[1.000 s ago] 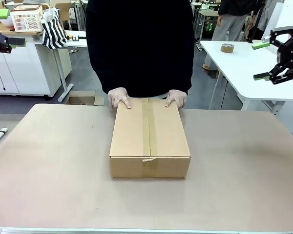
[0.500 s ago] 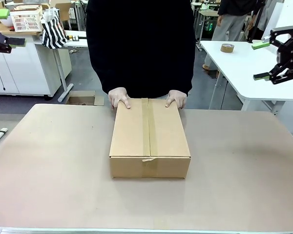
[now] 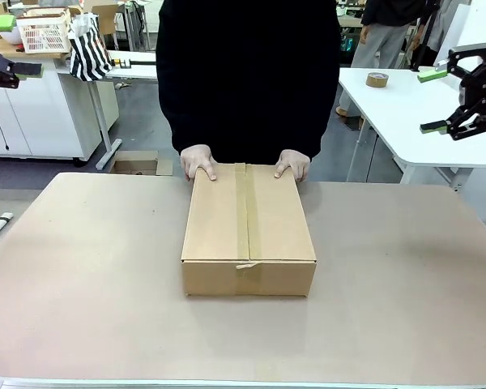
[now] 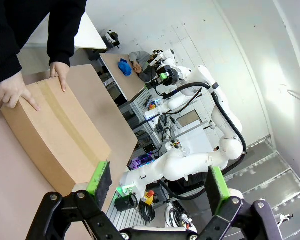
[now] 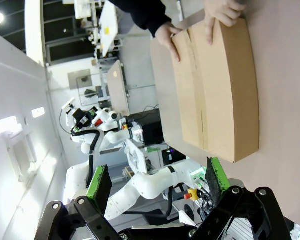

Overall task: Pack the gift set into the box.
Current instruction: Press and hold the closed box until the human finishes sealing it.

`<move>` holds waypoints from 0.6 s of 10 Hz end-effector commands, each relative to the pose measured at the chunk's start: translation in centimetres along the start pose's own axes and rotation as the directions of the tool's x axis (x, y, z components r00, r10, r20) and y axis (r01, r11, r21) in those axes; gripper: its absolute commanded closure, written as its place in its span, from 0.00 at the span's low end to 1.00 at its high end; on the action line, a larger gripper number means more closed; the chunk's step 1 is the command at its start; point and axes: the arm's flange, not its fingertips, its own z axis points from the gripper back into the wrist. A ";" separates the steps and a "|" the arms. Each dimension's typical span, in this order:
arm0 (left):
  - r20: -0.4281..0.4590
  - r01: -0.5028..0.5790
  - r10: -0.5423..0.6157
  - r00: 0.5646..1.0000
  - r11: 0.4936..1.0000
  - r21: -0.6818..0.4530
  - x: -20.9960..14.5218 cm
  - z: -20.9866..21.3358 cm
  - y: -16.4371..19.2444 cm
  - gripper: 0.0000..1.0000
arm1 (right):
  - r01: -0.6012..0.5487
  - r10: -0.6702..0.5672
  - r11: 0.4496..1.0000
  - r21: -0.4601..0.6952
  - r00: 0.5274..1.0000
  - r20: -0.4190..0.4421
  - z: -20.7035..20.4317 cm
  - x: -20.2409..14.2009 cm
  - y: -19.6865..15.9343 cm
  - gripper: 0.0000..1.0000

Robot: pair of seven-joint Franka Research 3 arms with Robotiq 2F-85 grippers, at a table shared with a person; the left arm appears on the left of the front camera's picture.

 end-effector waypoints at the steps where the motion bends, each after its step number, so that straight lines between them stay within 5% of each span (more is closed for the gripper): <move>1: 0.000 0.000 0.000 1.000 1.000 0.000 0.0 0.0 0.0 0.00 | 0.000 0.000 1.000 0.000 1.000 0.000 0.0 0.0 0.0 0.00; 2: -0.099 0.211 -0.203 0.974 0.974 0.081 0.6 -2.2 -0.5 0.00 | -0.160 0.159 0.987 -0.026 0.987 -0.019 -1.7 0.6 1.6 0.00; 3: -0.163 0.475 -0.457 0.874 0.875 0.091 0.9 -5.6 -0.9 0.00 | -0.434 0.434 0.901 0.007 0.901 -0.019 -4.6 0.2 3.5 0.00; 4: -0.230 0.614 -0.589 0.774 0.787 0.051 0.3 -9.0 -0.7 0.00 | -0.677 0.679 0.728 0.110 0.734 0.027 -7.7 -1.1 4.7 0.00; 6: -0.374 0.790 -0.709 0.597 0.600 0.124 -2.0 -14.0 0.4 0.00 | -0.900 0.893 0.417 0.124 0.432 0.130 -12.1 -4.8 4.9 0.00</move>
